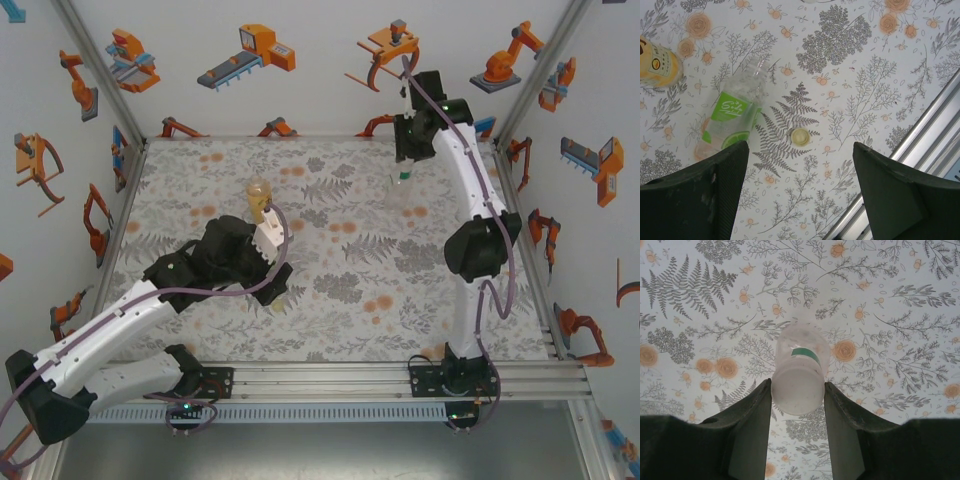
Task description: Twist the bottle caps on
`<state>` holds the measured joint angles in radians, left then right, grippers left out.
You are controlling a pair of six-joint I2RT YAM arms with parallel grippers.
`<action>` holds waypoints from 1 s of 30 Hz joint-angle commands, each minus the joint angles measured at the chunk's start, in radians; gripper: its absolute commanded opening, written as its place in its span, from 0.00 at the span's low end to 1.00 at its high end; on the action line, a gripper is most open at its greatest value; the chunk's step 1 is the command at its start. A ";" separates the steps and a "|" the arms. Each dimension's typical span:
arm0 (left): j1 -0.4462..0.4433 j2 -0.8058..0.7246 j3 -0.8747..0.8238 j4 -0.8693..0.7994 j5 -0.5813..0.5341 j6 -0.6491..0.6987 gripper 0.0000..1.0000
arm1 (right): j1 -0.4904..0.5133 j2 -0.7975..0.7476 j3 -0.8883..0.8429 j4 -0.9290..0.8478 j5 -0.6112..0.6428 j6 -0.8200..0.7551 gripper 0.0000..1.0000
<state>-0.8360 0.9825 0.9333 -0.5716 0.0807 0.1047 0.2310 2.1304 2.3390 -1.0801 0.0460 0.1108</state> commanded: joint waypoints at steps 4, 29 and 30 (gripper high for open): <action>0.006 -0.015 -0.018 -0.016 0.026 -0.005 0.78 | -0.007 0.012 0.028 -0.028 0.006 -0.019 0.00; 0.016 0.015 0.042 -0.086 0.021 0.049 0.80 | -0.007 -0.099 0.078 -0.080 0.022 -0.010 0.57; 0.026 0.025 0.051 -0.096 0.030 0.055 0.81 | -0.006 -0.120 0.070 -0.082 0.020 -0.007 0.57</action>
<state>-0.8295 0.9913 0.9360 -0.6277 0.0975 0.1295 0.2302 2.1048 2.3741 -1.1233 0.0463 0.1036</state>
